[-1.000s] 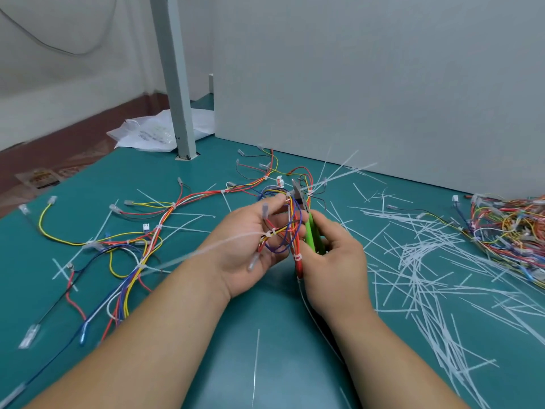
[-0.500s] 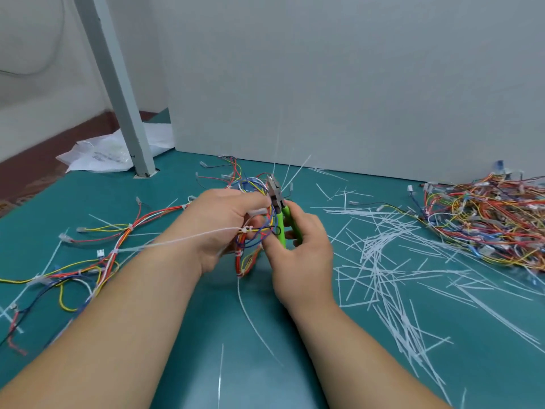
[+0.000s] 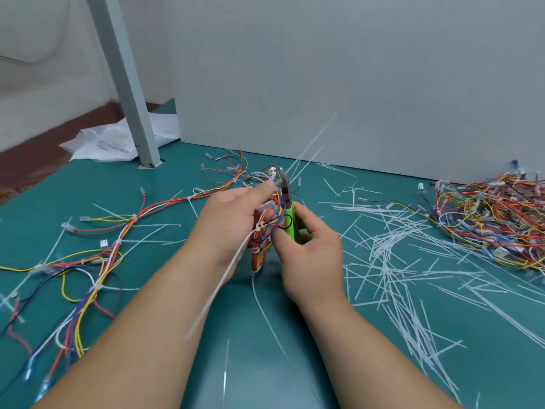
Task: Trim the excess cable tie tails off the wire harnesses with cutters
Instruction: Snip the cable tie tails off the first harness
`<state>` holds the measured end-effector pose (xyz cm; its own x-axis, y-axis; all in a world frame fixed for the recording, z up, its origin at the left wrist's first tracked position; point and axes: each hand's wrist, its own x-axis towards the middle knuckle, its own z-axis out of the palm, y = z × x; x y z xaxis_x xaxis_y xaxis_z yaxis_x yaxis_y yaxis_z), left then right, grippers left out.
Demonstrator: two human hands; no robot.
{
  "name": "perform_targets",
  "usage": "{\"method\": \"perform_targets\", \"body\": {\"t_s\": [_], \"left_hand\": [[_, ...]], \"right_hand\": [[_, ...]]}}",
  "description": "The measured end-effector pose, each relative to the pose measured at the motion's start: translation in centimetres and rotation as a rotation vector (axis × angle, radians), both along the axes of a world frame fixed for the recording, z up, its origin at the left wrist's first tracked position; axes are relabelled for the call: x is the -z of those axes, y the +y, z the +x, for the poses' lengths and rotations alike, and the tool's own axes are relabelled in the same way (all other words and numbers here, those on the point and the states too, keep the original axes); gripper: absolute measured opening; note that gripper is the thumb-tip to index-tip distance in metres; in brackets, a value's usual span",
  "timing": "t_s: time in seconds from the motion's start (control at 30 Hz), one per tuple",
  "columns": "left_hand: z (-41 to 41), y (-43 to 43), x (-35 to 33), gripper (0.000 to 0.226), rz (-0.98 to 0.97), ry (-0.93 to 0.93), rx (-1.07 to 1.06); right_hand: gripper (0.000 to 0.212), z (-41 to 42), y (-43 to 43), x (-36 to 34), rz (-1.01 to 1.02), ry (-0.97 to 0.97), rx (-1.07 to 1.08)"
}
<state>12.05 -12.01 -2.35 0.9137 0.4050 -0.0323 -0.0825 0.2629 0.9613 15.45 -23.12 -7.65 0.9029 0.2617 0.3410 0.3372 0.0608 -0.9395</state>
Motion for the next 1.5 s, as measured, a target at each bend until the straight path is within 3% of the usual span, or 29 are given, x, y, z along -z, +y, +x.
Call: {"method": "perform_targets", "body": {"t_s": [0.27, 0.4, 0.63, 0.77, 0.93, 1.13, 1.5], "left_hand": [[0.0, -0.3, 0.2, 0.037, -0.121, -0.018, -0.043], [0.3, 0.4, 0.5, 0.032, -0.055, 0.002, -0.154], [0.4, 0.2, 0.7, 0.035, -0.01, -0.075, -0.328], [0.4, 0.1, 0.7, 0.039, 0.08, -0.109, -0.379], [0.3, -0.5, 0.3, 0.028, -0.005, -0.186, -0.346], [0.0, -0.7, -0.2, 0.026, -0.123, -0.264, -0.264], [-0.2, -0.4, 0.2, 0.019, -0.062, -0.145, -0.092]], "right_hand": [[0.012, -0.1, -0.2, -0.2, -0.019, 0.016, 0.007], [0.01, -0.1, -0.2, 0.1, -0.079, 0.035, 0.047], [0.031, -0.3, -0.1, 0.0, -0.136, 0.056, 0.032], [0.031, -0.4, -0.2, -0.4, -0.089, 0.057, 0.021], [0.027, -0.6, -0.4, -0.7, -0.019, 0.087, -0.047], [0.04, -0.9, -0.3, -0.6, -0.002, 0.118, -0.092], [0.052, -1.0, -0.3, -0.5, -0.057, -0.125, 0.194]]}}
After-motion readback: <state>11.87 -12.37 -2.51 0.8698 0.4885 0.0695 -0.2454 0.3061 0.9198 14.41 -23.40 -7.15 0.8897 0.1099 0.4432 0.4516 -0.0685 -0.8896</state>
